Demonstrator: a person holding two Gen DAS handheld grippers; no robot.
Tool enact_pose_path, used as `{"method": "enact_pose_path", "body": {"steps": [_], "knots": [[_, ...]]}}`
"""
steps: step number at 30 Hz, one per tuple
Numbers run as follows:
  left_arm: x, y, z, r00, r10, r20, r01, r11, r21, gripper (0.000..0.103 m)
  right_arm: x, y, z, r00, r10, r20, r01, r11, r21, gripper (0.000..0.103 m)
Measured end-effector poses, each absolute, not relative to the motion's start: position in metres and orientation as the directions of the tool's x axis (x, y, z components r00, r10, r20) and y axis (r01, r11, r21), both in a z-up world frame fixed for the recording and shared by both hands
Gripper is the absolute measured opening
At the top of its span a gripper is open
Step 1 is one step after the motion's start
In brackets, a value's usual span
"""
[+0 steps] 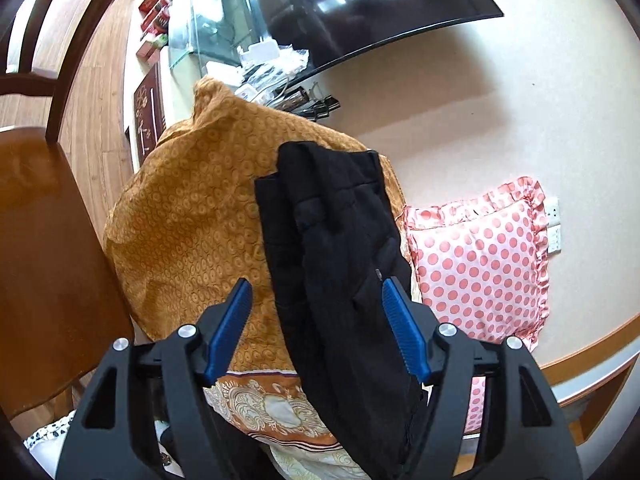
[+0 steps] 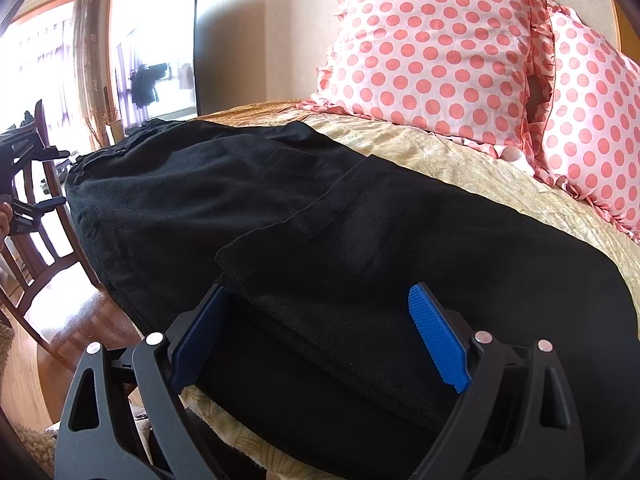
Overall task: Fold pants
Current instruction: 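Fold the waistband over toward the leg end with the left gripper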
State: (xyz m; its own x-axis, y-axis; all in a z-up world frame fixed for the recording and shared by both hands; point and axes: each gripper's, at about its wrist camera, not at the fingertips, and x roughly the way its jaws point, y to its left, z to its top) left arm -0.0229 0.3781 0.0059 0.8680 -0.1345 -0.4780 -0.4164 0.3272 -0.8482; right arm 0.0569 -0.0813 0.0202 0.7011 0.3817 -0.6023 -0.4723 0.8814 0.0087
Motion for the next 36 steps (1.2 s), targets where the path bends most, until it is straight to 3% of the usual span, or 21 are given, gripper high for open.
{"method": "enact_pose_path", "body": {"steps": [6,12,15,18,22,29,36], "knots": [[-0.002,0.375,0.003,0.871,-0.200,-0.448,-0.373,0.324,-0.869,0.064,0.057,-0.082,0.020,0.701,0.383,-0.601,-0.473,0.881,0.010,0.093],[0.002,0.360,0.029,0.890,-0.154,-0.428,-0.332,0.422,-0.843,0.063,0.056,-0.082,0.020,0.701,0.386,-0.600,-0.475,0.880,0.011,0.093],[0.007,0.364,0.019,0.879,-0.157,-0.450,-0.364,0.389,-0.846,0.051,0.056,-0.083,0.020,0.701,0.386,-0.600,-0.475,0.880,0.011,0.093],[0.008,0.370,0.008,0.865,-0.145,-0.481,-0.406,0.364,-0.839,0.025,0.056,-0.082,0.020,0.702,0.386,-0.598,-0.472,0.881,0.014,0.093],[0.007,0.368,0.010,0.862,-0.115,-0.494,-0.419,0.388,-0.821,0.014,0.055,-0.082,0.021,0.706,0.386,-0.594,-0.471,0.882,0.013,0.093],[0.019,0.312,0.092,0.887,-0.022,-0.462,-0.321,0.691,-0.648,0.013,0.034,-0.094,0.033,0.759,0.395,-0.517,-0.479,0.877,-0.033,0.093],[0.058,0.219,0.150,0.886,-0.206,-0.416,-0.065,0.833,-0.550,0.014,0.019,-0.136,0.045,0.787,0.387,-0.481,-0.426,0.904,0.031,0.098]]}}
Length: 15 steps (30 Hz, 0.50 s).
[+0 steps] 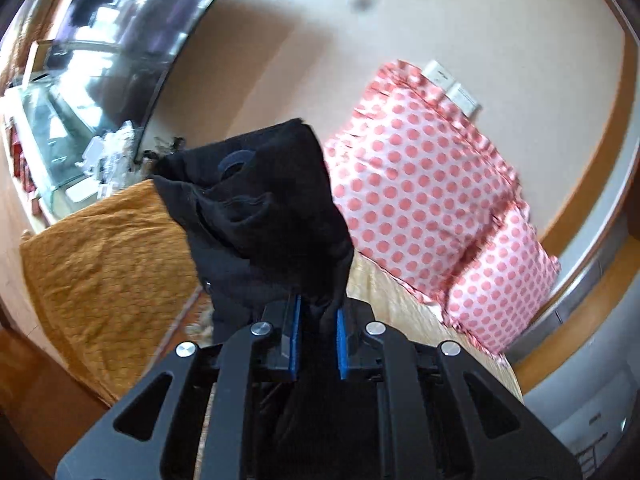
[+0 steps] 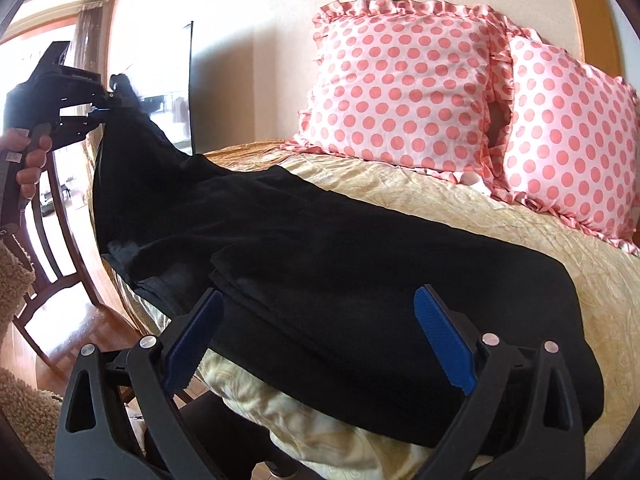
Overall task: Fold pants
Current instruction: 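Fold the waistband over toward the leg end with the left gripper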
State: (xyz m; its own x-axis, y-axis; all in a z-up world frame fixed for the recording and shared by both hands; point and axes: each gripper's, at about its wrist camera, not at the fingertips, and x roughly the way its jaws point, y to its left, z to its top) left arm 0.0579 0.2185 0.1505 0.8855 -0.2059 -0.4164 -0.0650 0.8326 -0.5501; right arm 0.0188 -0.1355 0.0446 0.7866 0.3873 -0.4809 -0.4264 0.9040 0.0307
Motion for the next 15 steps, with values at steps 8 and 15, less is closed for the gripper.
{"method": "enact_pose_path", "body": {"steps": [8,15], "knots": [[0.096,0.064,0.156,0.759,-0.494,-0.424,0.255,0.825,-0.504,0.015,0.002,-0.208,0.043,0.829,0.311,-0.464,-0.279,0.950,0.139,0.098],[0.108,-0.053,0.100,0.527,-0.658,-0.538,0.406,0.751,-0.521,0.014,-0.011,-0.245,0.037,0.846,0.257,-0.467,-0.197,0.965,0.174,0.098]]}}
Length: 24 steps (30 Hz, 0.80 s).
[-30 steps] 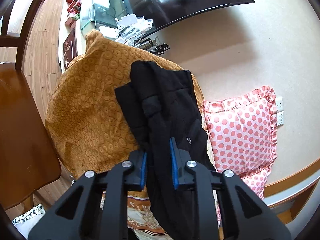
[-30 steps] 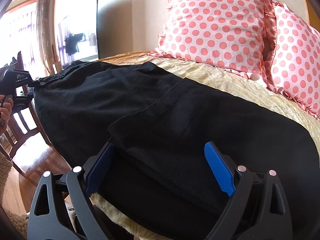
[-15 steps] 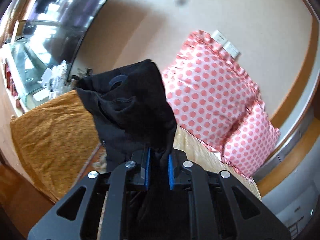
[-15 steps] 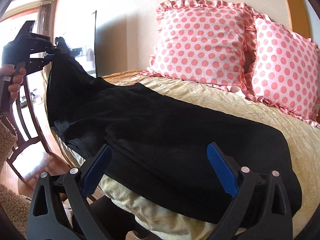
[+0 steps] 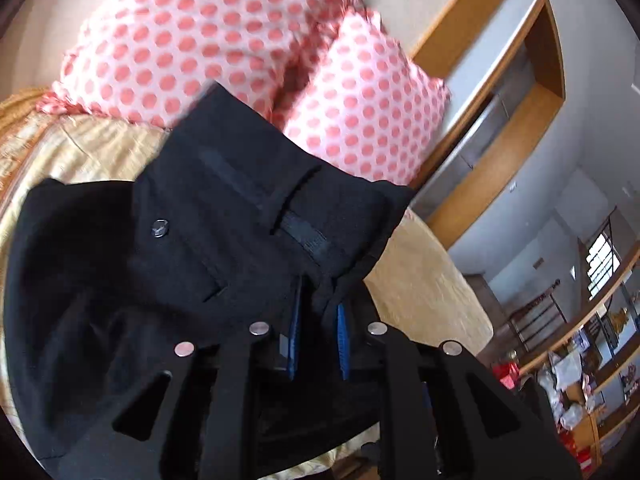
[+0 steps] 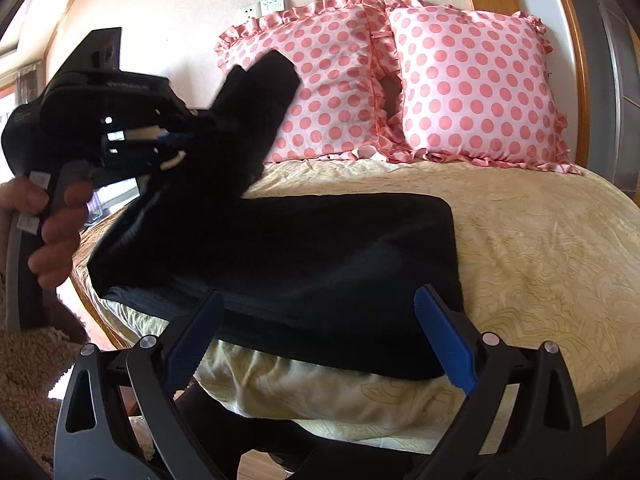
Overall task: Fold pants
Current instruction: 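Fold the waistband over toward the leg end with the left gripper, then lay the folded waistband onto the trousers and open the left gripper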
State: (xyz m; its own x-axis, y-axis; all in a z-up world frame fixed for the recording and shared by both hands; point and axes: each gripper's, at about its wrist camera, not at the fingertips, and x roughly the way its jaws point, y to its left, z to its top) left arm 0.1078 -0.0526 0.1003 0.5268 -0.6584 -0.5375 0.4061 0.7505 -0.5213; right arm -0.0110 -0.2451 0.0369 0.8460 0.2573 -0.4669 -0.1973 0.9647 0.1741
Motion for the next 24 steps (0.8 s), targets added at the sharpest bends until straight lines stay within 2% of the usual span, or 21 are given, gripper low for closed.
{"method": "enact_pose_path", "body": {"steps": [3,5,8,12,16,18,24], "knots": [[0.116,-0.075,0.067,0.414,-0.684,-0.601,0.382,0.730,-0.567,0.013,-0.016,-0.248,0.037,0.851,0.246,-0.464,-0.190,0.968,0.164,0.098],[0.112,-0.081,0.068,0.437,-0.665,-0.606,0.397,0.747,-0.533,0.013,-0.019,-0.250,0.038,0.858,0.238,-0.456,-0.186,0.970,0.156,0.098],[0.102,-0.081,0.084,0.479,-0.665,-0.572,0.425,0.746,-0.512,0.013,-0.024,-0.258,0.041,0.866,0.241,-0.438,-0.182,0.968,0.174,0.098],[0.084,-0.086,0.099,0.465,-0.732,-0.498,0.498,0.682,-0.536,0.014,-0.030,-0.276,0.046,0.879,0.240,-0.412,-0.158,0.962,0.222,0.098],[0.076,-0.115,0.075,0.399,-0.713,-0.577,0.561,0.687,-0.462,0.014,-0.033,-0.295,0.047,0.886,0.232,-0.402,-0.129,0.955,0.267,0.099],[0.072,-0.119,0.053,0.334,-0.722,-0.606,0.569,0.667,-0.481,0.014,-0.036,-0.306,0.047,0.889,0.227,-0.397,-0.113,0.950,0.292,0.099],[0.065,-0.096,0.069,0.378,-0.798,-0.470,0.587,0.599,-0.545,0.014,-0.033,-0.332,0.057,0.904,0.237,-0.356,-0.092,0.921,0.379,0.099]]}}
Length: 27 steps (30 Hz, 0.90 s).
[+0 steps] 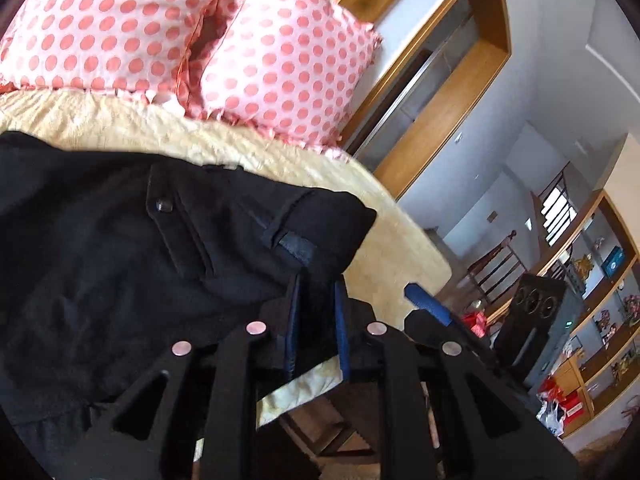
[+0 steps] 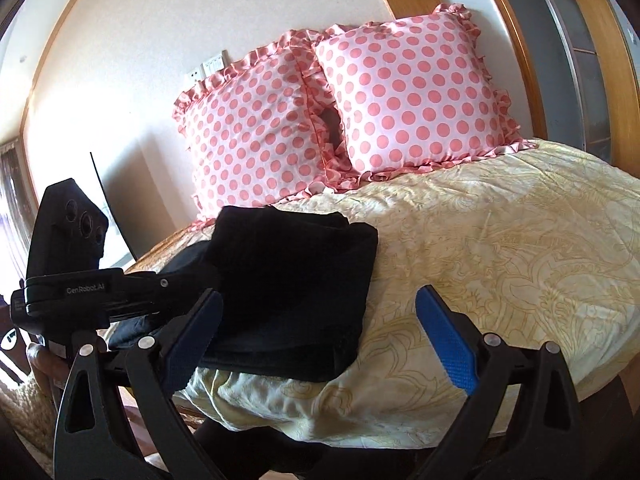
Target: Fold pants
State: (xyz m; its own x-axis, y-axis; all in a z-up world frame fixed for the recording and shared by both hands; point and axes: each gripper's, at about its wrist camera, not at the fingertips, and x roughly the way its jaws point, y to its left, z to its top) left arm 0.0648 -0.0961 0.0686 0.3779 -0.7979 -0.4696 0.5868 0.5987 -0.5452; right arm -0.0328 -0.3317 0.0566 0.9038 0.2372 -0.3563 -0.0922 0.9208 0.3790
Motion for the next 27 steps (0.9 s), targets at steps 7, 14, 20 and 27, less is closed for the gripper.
{"method": "enact_pose_path", "body": {"steps": [7,14,20,27], "knots": [[0.057,-0.122,0.032,0.353,-0.723,-0.594,0.631,0.653,-0.420,0.024,-0.010,-0.335,0.071,0.885,0.274,-0.378,-0.113,0.911,0.396,0.099],[0.042,-0.108,0.053,0.331,-0.737,-0.589,0.666,0.625,-0.408,0.091,0.054,-0.315,0.078,0.792,0.365,-0.490,-0.171,0.902,0.396,0.084],[0.043,-0.072,0.066,0.489,-0.607,-0.627,0.571,0.765,-0.296,0.099,0.122,-0.293,0.055,0.657,0.318,-0.684,-0.167,0.946,0.279,0.071],[0.064,-0.036,0.060,0.544,-0.519,-0.659,0.450,0.843,-0.293,0.100,0.138,-0.290,0.032,0.574,0.347,-0.742,-0.185,0.937,0.295,0.046]]}}
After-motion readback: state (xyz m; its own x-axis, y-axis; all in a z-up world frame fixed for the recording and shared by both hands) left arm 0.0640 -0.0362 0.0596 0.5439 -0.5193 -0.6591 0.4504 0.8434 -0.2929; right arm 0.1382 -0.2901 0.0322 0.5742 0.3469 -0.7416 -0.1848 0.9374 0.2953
